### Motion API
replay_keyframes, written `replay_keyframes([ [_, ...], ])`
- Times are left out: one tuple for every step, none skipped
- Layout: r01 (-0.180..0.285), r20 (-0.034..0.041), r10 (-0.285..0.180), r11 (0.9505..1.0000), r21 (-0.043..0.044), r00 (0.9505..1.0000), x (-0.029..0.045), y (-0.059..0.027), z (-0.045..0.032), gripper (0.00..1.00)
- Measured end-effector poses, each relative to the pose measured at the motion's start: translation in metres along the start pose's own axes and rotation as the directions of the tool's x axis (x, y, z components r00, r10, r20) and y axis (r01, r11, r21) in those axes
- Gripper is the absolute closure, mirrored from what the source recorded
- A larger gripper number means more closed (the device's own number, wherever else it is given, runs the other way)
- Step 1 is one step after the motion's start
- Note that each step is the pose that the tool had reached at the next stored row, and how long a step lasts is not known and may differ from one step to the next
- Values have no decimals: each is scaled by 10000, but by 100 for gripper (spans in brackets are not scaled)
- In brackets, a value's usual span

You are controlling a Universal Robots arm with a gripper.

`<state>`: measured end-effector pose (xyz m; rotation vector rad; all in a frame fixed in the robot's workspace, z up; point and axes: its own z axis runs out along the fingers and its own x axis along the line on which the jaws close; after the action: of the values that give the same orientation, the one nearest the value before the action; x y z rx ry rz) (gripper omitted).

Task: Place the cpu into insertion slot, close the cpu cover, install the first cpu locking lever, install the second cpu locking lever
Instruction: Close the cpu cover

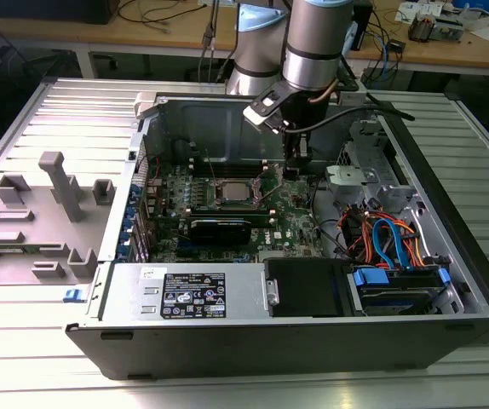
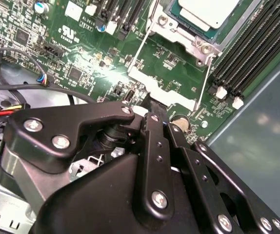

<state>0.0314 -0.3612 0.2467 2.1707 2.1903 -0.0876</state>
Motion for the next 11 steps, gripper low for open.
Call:
replay_keyframes([
  [1,0,-1,10000,0,10000,0,-19,0,89],
  [2,1,-2,10000,1,10000,0,-40,0,89],
  [1,2,-1,10000,1,10000,0,-59,-1,89],
  [0,2,0,10000,1,10000,1,-93,-6,89],
  [0,-1,0,10000,0,10000,2,-120,-9,89],
  [1,-1,-1,10000,0,10000,2,-136,-12,89],
  [1,-1,-1,10000,0,10000,3,-161,-13,89],
  [0,-1,0,10000,0,10000,2,-176,-14,89],
  [0,1,0,10000,1,10000,3,-189,-15,89],
  [1,2,-1,10000,0,10000,3,-200,-16,89],
  [1,2,-1,10000,1,10000,3,-219,-16,89],
])
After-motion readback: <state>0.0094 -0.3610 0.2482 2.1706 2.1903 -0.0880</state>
